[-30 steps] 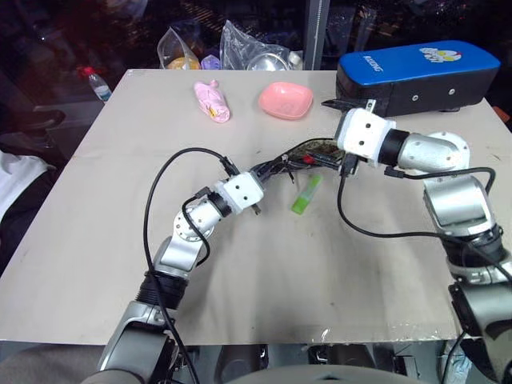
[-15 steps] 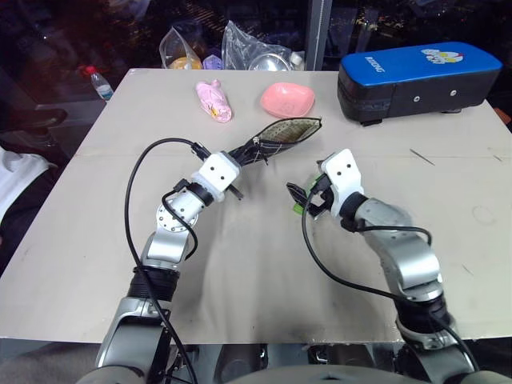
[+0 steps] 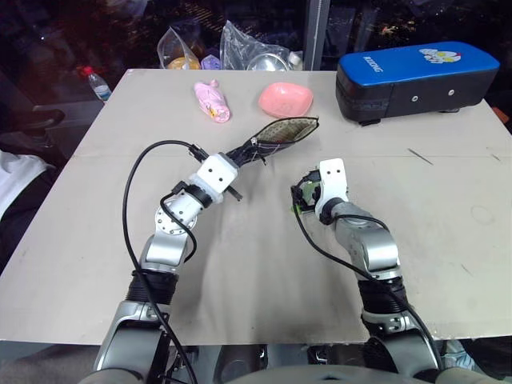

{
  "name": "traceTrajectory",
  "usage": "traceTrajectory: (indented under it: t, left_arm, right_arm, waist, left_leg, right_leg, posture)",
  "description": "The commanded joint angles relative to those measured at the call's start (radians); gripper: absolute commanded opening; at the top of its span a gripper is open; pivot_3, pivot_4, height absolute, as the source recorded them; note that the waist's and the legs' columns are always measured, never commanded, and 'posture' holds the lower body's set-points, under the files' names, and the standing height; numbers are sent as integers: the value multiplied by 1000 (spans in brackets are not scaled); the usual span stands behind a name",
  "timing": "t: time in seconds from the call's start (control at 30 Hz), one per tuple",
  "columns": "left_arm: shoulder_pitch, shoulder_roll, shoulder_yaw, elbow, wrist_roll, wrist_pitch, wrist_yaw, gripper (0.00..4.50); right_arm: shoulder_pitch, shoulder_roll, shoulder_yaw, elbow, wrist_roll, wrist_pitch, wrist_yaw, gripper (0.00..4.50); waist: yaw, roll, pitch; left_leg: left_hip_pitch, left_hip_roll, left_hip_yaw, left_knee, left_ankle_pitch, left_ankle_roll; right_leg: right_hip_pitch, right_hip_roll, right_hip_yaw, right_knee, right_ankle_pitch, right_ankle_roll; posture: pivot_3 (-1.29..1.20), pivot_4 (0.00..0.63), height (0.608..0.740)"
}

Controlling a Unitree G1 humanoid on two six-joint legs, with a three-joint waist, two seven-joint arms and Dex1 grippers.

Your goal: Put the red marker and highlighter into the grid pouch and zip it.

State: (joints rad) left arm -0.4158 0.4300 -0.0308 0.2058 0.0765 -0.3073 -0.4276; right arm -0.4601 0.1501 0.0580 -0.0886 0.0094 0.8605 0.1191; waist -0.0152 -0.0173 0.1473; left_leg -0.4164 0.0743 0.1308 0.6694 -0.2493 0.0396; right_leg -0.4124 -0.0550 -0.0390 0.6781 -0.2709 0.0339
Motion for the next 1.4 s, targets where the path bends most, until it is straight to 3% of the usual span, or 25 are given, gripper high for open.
traceTrajectory:
  t: [0.03, 0.13, 0.23, 0.3, 0.43, 0.77, 1.1, 1.4]
  left_arm:
    - [-15, 1, 9, -37, 1, -5, 15, 0]
    - [-20, -3, 4, -32, 2, -9, 12, 0]
    - [-21, -4, 2, -33, 3, -9, 12, 0]
    - [-22, -5, 1, -31, 4, -9, 11, 0]
    - [-25, -6, -3, -28, 4, -10, 11, 0]
    - [-23, -13, -7, -29, 6, -10, 14, 0]
    - [-33, -31, -36, -24, -5, -27, -22, 0]
    - [-52, -51, -86, -23, -8, -51, -72, 0]
  right_arm:
    - [-16, 65, -44, 3, 68, 112, -23, 4422]
    - [-27, 61, -27, 17, 108, 185, -2, 4422]
    - [-17, -21, 78, 30, 91, 189, 51, 3678]
    - [-8, -96, 164, 36, 71, 170, 104, 2524]
    - [-6, -149, 200, 47, 77, 190, 133, 835]
    - [-19, -232, 239, -13, 57, 140, 161, 749]
    - [-121, -693, 159, -214, 89, -75, 470, 749]
    - [-210, -909, 157, -161, -31, -446, 590, 749]
  waist:
    - [0, 0, 0]
    - [-1, -1, -1]
    - [-6, -3, -2]
    - [-14, -3, -3]
    - [-19, -3, -3]
    - [-15, -4, -3]
    - [4, -3, -1]
    - [3, -2, 0]
  left_leg:
    - [0, 0, 0, 0, 0, 0]
    - [0, 0, 0, 0, 0, 0]
    - [0, 0, 0, -1, 0, 0]
    - [1, 0, 0, -1, 0, 0]
    - [1, 0, -1, -1, 0, 0]
    - [1, 0, -1, -1, 0, 0]
    - [-1, -2, 0, 0, -1, 2]
    - [-1, 0, 0, -1, -1, 2]
  right_leg:
    - [0, 0, 0, 0, 0, 0]
    - [0, 0, 0, 0, 0, 0]
    - [0, 0, 0, 0, 0, 0]
    - [0, 0, 0, 0, 0, 0]
    - [0, 0, 0, 0, 0, 0]
    - [1, -1, -1, -1, 0, 0]
    - [0, -5, -1, -2, 0, 0]
    - [0, 0, 0, -2, 0, 0]
  posture:
    - [0, 150, 740]
    - [0, 150, 740]
    - [0, 150, 740]
    - [0, 150, 740]
    - [0, 150, 740]
    - [0, 150, 740]
    - [0, 150, 740]
    - [0, 150, 740]
